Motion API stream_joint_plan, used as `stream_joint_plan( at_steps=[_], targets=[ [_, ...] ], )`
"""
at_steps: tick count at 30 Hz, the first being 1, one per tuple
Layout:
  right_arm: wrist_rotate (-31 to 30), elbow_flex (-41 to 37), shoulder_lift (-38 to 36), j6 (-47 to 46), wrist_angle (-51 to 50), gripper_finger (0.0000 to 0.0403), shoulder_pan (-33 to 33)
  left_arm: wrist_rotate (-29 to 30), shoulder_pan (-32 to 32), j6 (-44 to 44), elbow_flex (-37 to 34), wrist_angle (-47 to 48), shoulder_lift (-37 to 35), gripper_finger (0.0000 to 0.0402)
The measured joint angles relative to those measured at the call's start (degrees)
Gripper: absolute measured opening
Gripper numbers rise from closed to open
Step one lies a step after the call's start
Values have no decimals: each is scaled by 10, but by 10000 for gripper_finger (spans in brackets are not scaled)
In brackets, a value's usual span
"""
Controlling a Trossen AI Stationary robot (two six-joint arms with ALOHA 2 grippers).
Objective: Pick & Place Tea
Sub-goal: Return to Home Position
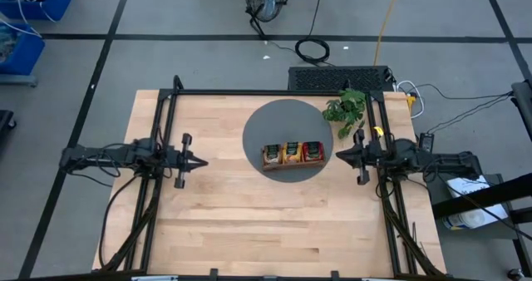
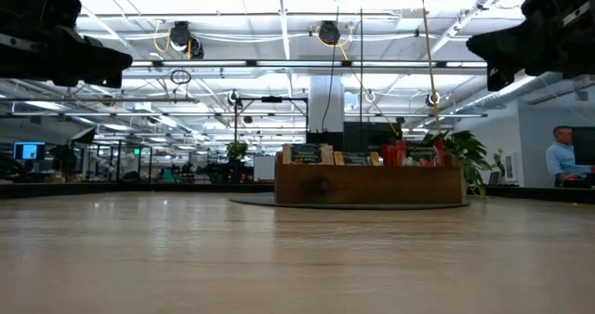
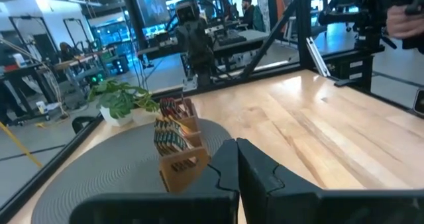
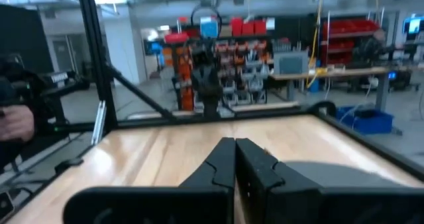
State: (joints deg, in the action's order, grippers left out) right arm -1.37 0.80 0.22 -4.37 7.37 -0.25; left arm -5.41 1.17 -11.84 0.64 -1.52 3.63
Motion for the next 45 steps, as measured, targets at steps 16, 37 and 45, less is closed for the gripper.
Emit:
stream_joint_plan(
  at_steps=[16, 37, 45],
  targets=[
    [14, 0, 0, 6, -55, 0, 6, 3, 0, 2, 0, 1, 33, 3],
    [15, 0, 3, -59, -53, 0, 7, 15, 0, 3, 0, -1, 32, 13],
    [14, 0, 3, -59, -53, 0, 7, 15, 0, 3, 0, -2, 32, 7]
  ],
)
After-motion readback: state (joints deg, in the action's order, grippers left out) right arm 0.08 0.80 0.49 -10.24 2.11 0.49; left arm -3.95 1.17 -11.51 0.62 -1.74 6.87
